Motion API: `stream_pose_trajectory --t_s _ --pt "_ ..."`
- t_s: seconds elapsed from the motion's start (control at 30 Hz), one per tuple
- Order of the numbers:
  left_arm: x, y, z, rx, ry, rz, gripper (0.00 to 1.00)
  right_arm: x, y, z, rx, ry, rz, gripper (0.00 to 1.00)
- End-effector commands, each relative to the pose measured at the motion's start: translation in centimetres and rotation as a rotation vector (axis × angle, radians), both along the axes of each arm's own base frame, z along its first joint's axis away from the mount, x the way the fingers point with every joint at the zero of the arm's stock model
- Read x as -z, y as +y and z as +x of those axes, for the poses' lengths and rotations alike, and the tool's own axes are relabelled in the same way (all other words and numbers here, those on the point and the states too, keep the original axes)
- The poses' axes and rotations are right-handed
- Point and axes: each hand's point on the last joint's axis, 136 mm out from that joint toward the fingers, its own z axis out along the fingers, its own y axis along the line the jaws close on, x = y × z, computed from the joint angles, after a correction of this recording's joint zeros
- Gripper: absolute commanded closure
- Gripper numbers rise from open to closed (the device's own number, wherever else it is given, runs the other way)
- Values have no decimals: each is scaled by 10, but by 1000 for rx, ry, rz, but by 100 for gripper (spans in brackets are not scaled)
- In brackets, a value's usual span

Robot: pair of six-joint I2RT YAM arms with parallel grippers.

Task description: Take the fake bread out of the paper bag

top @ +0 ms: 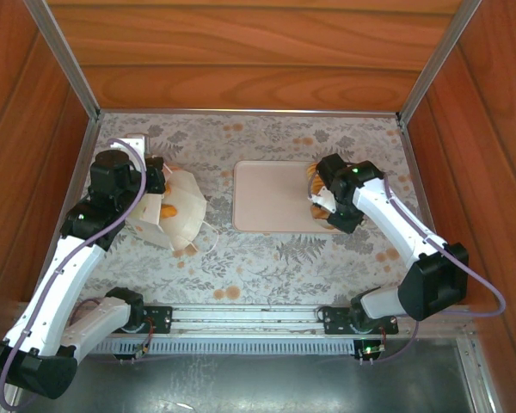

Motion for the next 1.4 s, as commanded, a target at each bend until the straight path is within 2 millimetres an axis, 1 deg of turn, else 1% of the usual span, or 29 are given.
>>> stream_pose_trajectory --t_s 0.0,0.07,0.2,0.43,0.53,0.63,0.73,0.8,0.9,1.0,1.1,1.23,1.37 --pt "-8 3 0 -7 -36 -17 100 -5 -4 -6 4 -4 8 58" --pt "-8 2 0 -7 -37 -19 100 -10 -3 -5 8 -14 18 57" --pt "-8 1 1 -4 -32 -20 100 -23 7 -6 35 -29 85 55" --pt "-11 3 4 -16 -35 -13 100 -42 21 -14 63 -39 189 55" --pt "-13 3 5 -19 -33 -19 100 -57 43 -18 62 -74 349 56" --pt "-15 4 4 -27 -38 -26 100 -80 73 -18 38 -143 567 57" --pt "-17 5 4 -31 -42 -28 100 -108 100 -18 2 -201 765 57" --pt "-19 4 3 -27 -41 -34 100 -125 118 -19 -28 -206 886 57" --pt "-21 4 4 -30 -41 -47 100 -143 143 -23 -79 -171 1038 57" --pt "-23 1 5 -22 -39 -52 100 -149 164 -27 -105 -118 1147 58" --pt "-26 0 5 -13 -40 -47 100 -147 181 -29 -142 -79 1209 58" --pt "-27 3 3 -31 -45 -52 100 -141 199 -23 -156 -31 1222 58" --pt "-28 7 3 -47 -54 -38 100 -129 214 -25 -166 14 1190 59"
